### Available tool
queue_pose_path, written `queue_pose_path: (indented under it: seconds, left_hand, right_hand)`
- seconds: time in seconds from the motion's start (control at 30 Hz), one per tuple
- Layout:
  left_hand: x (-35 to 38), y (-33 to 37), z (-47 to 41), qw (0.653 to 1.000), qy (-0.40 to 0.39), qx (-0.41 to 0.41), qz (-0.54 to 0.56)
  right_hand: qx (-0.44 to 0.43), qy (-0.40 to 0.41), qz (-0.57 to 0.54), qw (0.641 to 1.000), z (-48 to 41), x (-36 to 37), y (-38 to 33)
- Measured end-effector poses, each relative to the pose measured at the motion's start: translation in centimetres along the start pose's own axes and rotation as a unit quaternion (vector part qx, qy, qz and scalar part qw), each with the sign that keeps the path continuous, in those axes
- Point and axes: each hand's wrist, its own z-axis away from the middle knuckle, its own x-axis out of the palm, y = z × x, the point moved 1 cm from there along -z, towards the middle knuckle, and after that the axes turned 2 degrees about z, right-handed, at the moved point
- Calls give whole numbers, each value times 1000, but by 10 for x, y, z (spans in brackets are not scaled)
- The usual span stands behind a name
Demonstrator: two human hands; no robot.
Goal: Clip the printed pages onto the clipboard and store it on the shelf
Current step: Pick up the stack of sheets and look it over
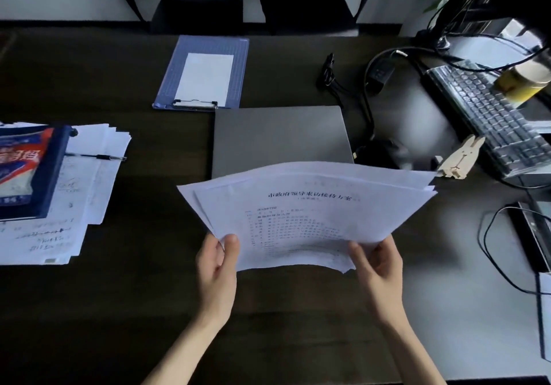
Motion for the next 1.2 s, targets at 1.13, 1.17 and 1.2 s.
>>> queue_pose_path:
  seconds: [1.13,1.17,1.2]
  left_hand:
    - [4,-5,-28,993,61,-84,-58]
    - [1,1,-30,993,56,-85,-61]
    - [-3,8,-31,993,48,-87,-64]
  right_hand:
    - [62,-12,23,998,-26,5,-3]
    - [63,-22,27,997,-28,6,-10]
    - [64,-34,30,997,-31,7,-17]
